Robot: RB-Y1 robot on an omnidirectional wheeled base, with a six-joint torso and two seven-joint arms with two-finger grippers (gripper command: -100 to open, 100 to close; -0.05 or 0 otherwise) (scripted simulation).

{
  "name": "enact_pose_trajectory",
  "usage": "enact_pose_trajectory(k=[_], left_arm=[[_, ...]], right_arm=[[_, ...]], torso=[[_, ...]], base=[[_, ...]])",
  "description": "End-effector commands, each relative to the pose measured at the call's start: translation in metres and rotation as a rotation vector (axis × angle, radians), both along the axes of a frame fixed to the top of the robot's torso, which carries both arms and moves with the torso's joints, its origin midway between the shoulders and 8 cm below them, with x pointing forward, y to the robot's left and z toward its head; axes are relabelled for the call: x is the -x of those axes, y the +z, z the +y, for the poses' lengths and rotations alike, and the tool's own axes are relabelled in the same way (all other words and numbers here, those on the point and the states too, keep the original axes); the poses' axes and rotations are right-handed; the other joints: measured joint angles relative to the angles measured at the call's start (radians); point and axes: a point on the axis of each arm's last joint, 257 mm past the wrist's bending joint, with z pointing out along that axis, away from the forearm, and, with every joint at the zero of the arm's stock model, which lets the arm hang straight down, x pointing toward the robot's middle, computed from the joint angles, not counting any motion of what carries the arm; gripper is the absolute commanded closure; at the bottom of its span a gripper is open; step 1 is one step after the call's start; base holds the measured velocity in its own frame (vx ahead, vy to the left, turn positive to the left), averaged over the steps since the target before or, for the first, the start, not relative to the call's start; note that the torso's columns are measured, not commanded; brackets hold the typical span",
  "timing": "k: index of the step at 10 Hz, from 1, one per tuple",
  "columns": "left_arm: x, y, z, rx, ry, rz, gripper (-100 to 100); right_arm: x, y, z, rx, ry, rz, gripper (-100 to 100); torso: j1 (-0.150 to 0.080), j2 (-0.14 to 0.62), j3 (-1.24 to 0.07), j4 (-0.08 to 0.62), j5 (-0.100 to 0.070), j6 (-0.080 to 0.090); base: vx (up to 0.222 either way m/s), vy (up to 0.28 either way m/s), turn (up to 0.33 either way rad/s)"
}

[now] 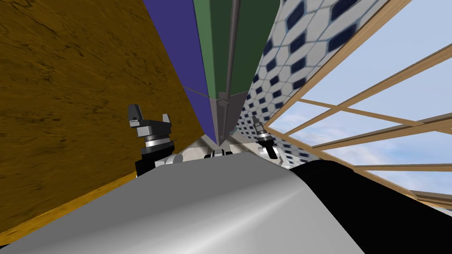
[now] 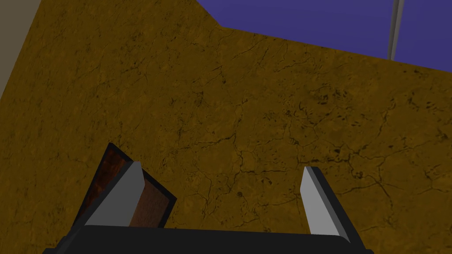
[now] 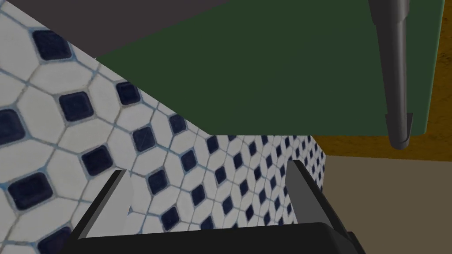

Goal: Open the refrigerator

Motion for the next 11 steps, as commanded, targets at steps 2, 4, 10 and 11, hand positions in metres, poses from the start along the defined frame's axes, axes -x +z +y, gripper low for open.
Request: enact_pose_trajectory(k=[2,4,10,11], left_arm=[[0.000,0.000,0.000,0.000,0.000,0.000,0],[0.000,0.000,0.000,0.000,0.000,0.000,0],[0.000,0.000,0.000,0.000,0.000,0.000,0],[0.000,0.000,0.000,0.000,0.000,0.000,0]], right_arm=[[0.000,-0.004,-0.016,0.299,-0.067,0.043,-100],[-0.001,-0.005,-0.026,0.463,-0.099,0.061,-100],[-0.006,-0.004,-0.054,0.910,-0.170,0.094,-100],[-0.007,-0.003,-0.059,0.976,-0.180,0.096,-100]], torso=[[0.001,-0.002,-0.001,-0.001,0.000,0.000],[0.001,-0.002,-0.001,-0.001,0.000,0.000],[0.002,-0.001,-0.001,0.000,0.001,0.000],[0.000,-0.002,-0.001,0.000,0.000,0.000]], base=[[0.035,0.159,-0.078],[0.037,0.165,-0.061],[0.036,0.152,-0.028],[0.032,0.161,0.003]])
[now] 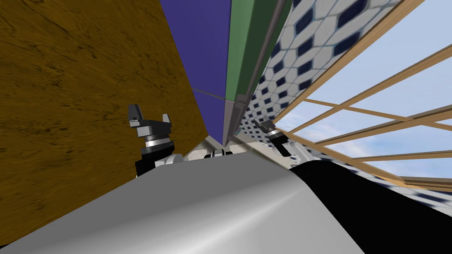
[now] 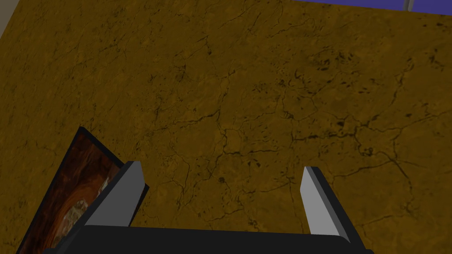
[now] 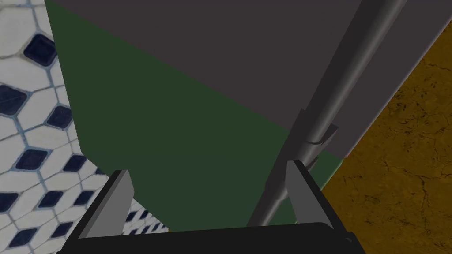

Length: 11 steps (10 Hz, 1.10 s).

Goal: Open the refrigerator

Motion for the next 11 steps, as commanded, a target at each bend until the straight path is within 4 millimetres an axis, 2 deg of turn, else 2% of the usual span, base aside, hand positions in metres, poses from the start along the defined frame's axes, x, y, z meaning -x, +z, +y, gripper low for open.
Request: enact_pose_trajectory(k=[1,11], left_arm=[[0.000,0.000,0.000,0.000,0.000,0.000,0],[0.000,0.000,0.000,0.000,0.000,0.000,0]], right_arm=[[-0.004,0.003,-0.013,0.175,-0.022,0.011,-100],[-0.018,0.022,-0.051,0.681,-0.076,0.019,-100]], torso=[[0.000,0.000,0.000,0.000,0.000,0.000],[-0.001,0.000,0.000,0.000,0.000,0.000]], base=[[0.026,0.162,0.007],[0.035,0.128,0.020]])
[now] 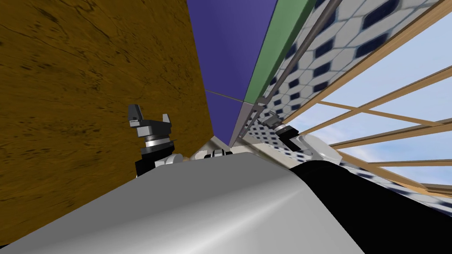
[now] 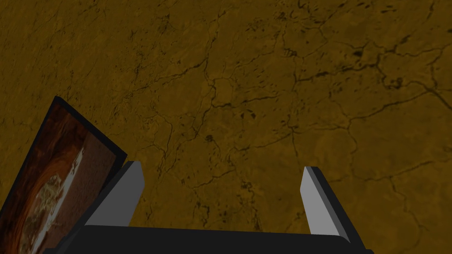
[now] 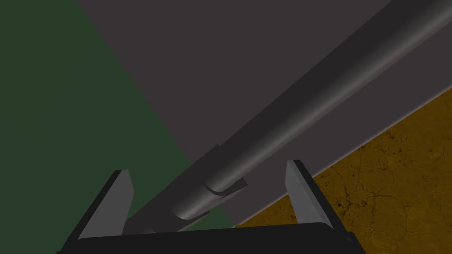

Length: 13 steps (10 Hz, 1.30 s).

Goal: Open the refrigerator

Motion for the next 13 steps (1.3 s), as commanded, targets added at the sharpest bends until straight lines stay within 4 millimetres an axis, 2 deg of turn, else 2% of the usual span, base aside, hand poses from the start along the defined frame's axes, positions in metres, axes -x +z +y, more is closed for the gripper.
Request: enact_pose_trajectory(k=[1,4,5,7,8,10,11,13], left_arm=[[0.000,0.000,0.000,0.000,0.000,0.000,0],[0.000,0.000,0.000,0.000,0.000,0.000,0],[0.000,0.000,0.000,0.000,0.000,0.000,0],[0.000,0.000,0.000,0.000,0.000,0.000,0],[0.000,0.000,0.000,-0.001,0.000,0.000,0],[0.000,0.000,0.000,-0.001,0.000,0.000,0],[0.000,0.000,0.000,-0.001,0.000,0.000,0],[0.000,0.000,0.000,-0.001,0.000,0.000,0]], right_arm=[[-0.005,0.009,-0.010,0.147,-0.009,-0.002,-100],[-0.005,0.009,-0.013,0.160,-0.016,-0.002,-100],[-0.005,0.009,-0.014,0.159,-0.017,-0.002,100],[-0.004,0.011,0.011,0.159,0.042,-0.007,100],[-0.004,0.011,0.011,0.159,0.042,-0.007,100],[-0.001,0.011,0.037,0.160,0.105,-0.011,100],[-0.001,0.011,0.037,0.160,0.105,-0.011,100],[0.003,0.012,0.063,0.160,0.169,-0.015,100]], torso=[[0.001,0.000,0.000,0.000,0.000,0.000],[-0.001,0.001,0.000,0.000,0.000,-0.002],[-0.001,0.001,0.000,0.000,0.000,-0.002],[-0.006,-0.001,-0.001,0.000,0.001,-0.002],[-0.011,-0.002,-0.002,0.001,0.000,-0.001],[-0.009,-0.006,-0.005,0.001,0.000,-0.001],[-0.007,-0.009,-0.007,0.000,0.001,-0.003],[0.000,-0.011,-0.009,-0.001,0.003,-0.004]], base=[[0.035,0.142,0.014],[0.022,0.058,-0.015],[0.002,-0.004,-0.017],[-0.038,-0.229,0.068],[-0.071,-0.281,0.048],[-0.113,-0.316,0.046],[-0.086,-0.281,0.025],[-0.096,-0.335,0.059]])
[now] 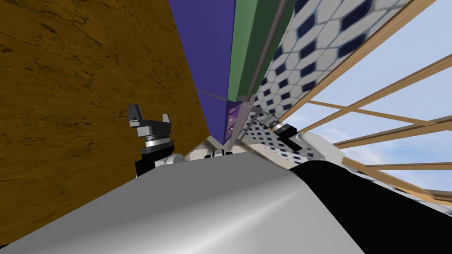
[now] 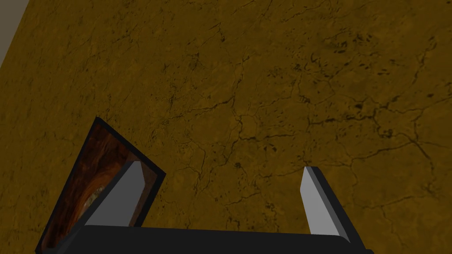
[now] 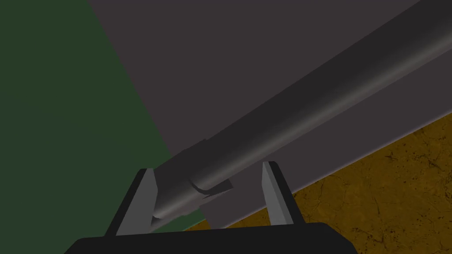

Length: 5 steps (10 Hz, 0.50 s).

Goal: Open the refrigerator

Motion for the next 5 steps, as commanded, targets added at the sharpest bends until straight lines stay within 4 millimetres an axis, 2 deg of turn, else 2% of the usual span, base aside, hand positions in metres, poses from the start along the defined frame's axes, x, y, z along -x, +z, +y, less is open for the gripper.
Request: enact_pose_trajectory(k=[1,2,4,5], left_arm=[[0.000,0.000,0.000,0.000,0.000,0.000,0],[0.000,0.000,0.000,0.000,0.000,0.000,0],[0.000,0.000,0.000,0.000,0.000,0.000,0],[0.000,0.000,0.000,0.000,0.000,0.000,0]], right_arm=[[0.006,0.007,0.029,0.005,0.070,-0.012,100],[0.006,0.007,0.029,0.005,0.070,-0.012,100],[0.012,0.008,0.054,0.005,0.134,-0.012,100],[0.012,0.008,0.054,0.005,0.134,-0.012,100]], torso=[[-0.004,0.000,0.000,0.001,0.000,0.000],[-0.004,0.000,0.000,0.000,-0.002,0.000],[0.003,0.000,0.000,0.000,0.001,0.000],[-0.001,0.002,0.001,0.000,-0.001,0.000]], base=[[-0.082,-0.382,0.079],[-0.095,-0.263,0.035],[-0.066,-0.306,0.055],[-0.087,-0.301,0.052]])
